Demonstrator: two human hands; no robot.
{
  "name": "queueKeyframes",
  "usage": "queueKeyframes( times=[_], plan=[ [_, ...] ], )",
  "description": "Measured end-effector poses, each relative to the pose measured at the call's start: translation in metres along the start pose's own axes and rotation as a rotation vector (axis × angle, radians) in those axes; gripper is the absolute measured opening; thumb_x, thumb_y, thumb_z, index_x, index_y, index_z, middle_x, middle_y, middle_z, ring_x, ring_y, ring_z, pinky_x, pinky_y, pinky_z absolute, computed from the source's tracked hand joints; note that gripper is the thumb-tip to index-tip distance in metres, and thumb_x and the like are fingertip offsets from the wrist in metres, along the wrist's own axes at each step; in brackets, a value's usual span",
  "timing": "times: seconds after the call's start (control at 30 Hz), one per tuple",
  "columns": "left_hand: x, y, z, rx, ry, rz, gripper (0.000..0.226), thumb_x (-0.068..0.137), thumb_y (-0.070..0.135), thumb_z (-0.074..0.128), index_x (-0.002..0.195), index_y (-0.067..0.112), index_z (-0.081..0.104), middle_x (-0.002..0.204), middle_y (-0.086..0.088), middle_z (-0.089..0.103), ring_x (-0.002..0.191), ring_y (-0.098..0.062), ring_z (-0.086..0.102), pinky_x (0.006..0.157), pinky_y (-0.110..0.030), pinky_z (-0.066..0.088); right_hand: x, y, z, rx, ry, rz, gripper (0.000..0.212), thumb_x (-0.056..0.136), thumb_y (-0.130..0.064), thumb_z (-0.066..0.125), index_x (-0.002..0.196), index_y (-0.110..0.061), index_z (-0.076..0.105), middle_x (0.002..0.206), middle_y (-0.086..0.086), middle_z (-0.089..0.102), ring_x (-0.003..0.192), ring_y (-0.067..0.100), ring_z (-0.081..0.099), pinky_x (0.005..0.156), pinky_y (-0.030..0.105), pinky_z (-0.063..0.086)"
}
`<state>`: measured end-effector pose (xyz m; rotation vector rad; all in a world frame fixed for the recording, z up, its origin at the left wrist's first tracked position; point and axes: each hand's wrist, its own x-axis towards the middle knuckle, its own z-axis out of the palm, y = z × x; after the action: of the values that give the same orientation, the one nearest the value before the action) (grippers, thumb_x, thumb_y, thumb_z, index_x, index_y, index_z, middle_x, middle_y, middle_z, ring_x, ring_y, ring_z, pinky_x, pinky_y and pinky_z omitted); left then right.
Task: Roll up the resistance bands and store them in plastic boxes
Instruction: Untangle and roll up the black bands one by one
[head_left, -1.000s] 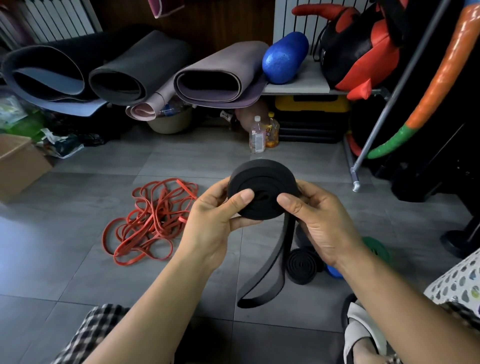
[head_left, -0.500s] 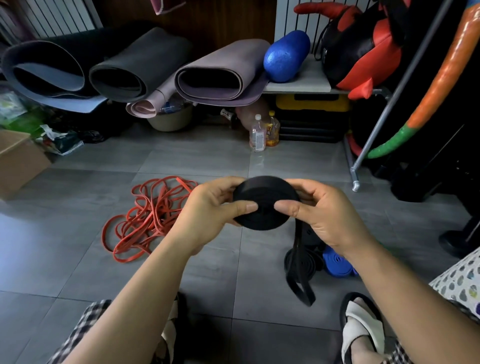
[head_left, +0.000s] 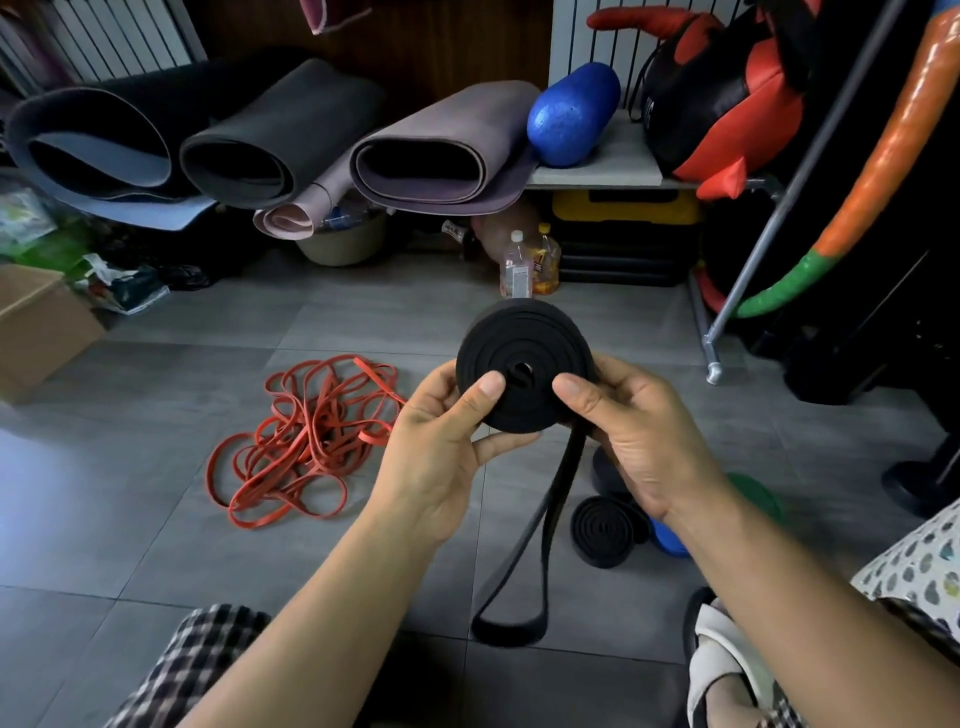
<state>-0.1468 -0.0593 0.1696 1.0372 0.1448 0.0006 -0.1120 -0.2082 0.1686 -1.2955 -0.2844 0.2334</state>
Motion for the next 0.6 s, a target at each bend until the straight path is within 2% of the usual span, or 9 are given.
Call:
queueKeyframes(
  times=[0.07, 0.13, 0.2, 0.23, 0.3, 0.43, 0.53, 0.6],
  plan=[
    [0.002, 0.004, -0.006, 0.082, -0.023, -0.064, 0.034, 0.076, 0.014, 0.061, 0.109, 0.007, 0.058, 0.116, -0.015, 0.063, 0.102, -0.030, 0.064, 0.071, -0.035, 0.058, 0.000, 0.000, -0.002, -0.055, -0.006, 0.017, 0.023, 0.074, -0.018, 0.063, 0.096, -0.021, 0.066, 0.093, -0.007, 0.073, 0.095, 0.008, 0.067, 0.082, 0.017, 0.051],
    [0.006, 0.012, -0.016, 0.374, -0.051, -0.050, 0.028, 0.079, 0.011, 0.064, 0.107, 0.015, 0.059, 0.118, -0.011, 0.063, 0.099, -0.024, 0.065, 0.075, -0.033, 0.057, 0.000, -0.002, -0.005, -0.157, -0.031, 0.025, 0.019, 0.080, -0.009, 0.063, 0.093, -0.023, 0.066, 0.089, -0.011, 0.073, 0.091, 0.004, 0.067, 0.078, 0.013, 0.050],
    [0.008, 0.020, -0.022, 0.637, -0.101, 0.013, 0.033, 0.079, 0.008, 0.067, 0.106, 0.024, 0.060, 0.111, -0.002, 0.065, 0.094, -0.018, 0.066, 0.077, -0.034, 0.057, 0.000, -0.002, -0.007, -0.301, -0.085, 0.032, 0.024, 0.082, -0.004, 0.063, 0.092, -0.026, 0.065, 0.088, -0.012, 0.073, 0.090, 0.003, 0.067, 0.079, 0.015, 0.050],
    [0.007, 0.022, -0.022, 0.668, -0.123, 0.038, 0.033, 0.078, 0.005, 0.067, 0.104, 0.024, 0.061, 0.105, 0.000, 0.067, 0.091, -0.016, 0.067, 0.075, -0.033, 0.058, -0.001, -0.002, -0.007, -0.367, -0.114, 0.038, 0.024, 0.082, -0.005, 0.064, 0.093, -0.026, 0.065, 0.091, -0.010, 0.072, 0.090, 0.005, 0.067, 0.080, 0.018, 0.051],
    [0.005, 0.021, -0.020, 0.600, -0.100, 0.052, 0.028, 0.076, -0.001, 0.067, 0.096, 0.019, 0.064, 0.093, 0.001, 0.070, 0.082, -0.015, 0.068, 0.068, -0.030, 0.058, -0.003, -0.002, -0.005, -0.402, -0.121, 0.052, 0.023, 0.080, -0.006, 0.066, 0.092, -0.025, 0.066, 0.093, -0.006, 0.072, 0.088, 0.008, 0.068, 0.081, 0.020, 0.053],
    [0.002, 0.016, -0.016, 0.456, -0.018, 0.088, 0.023, 0.075, -0.001, 0.066, 0.092, 0.014, 0.064, 0.086, 0.000, 0.071, 0.077, -0.015, 0.069, 0.061, -0.026, 0.057, -0.003, -0.010, -0.007, -0.189, -0.047, 0.069, 0.025, 0.066, -0.011, 0.070, 0.088, -0.020, 0.067, 0.083, -0.008, 0.074, 0.083, 0.004, 0.069, 0.070, 0.012, 0.051],
    [0.001, 0.016, -0.012, 0.303, 0.020, 0.097, 0.025, 0.069, 0.011, 0.067, 0.093, 0.013, 0.062, 0.083, 0.002, 0.072, 0.079, -0.016, 0.069, 0.063, -0.030, 0.058, -0.002, -0.011, -0.009, -0.109, -0.046, 0.080, 0.027, 0.062, -0.016, 0.067, 0.088, -0.018, 0.068, 0.084, -0.008, 0.074, 0.084, 0.004, 0.069, 0.071, 0.011, 0.050],
    [0.001, 0.014, -0.007, 0.171, 0.043, 0.094, 0.029, 0.067, 0.016, 0.065, 0.095, 0.011, 0.060, 0.089, -0.003, 0.072, 0.084, -0.020, 0.069, 0.068, -0.036, 0.059, -0.002, -0.009, -0.008, -0.078, -0.036, 0.064, 0.028, 0.061, -0.022, 0.068, 0.089, -0.020, 0.070, 0.088, -0.007, 0.074, 0.089, 0.005, 0.068, 0.074, 0.012, 0.050]
  ],
)
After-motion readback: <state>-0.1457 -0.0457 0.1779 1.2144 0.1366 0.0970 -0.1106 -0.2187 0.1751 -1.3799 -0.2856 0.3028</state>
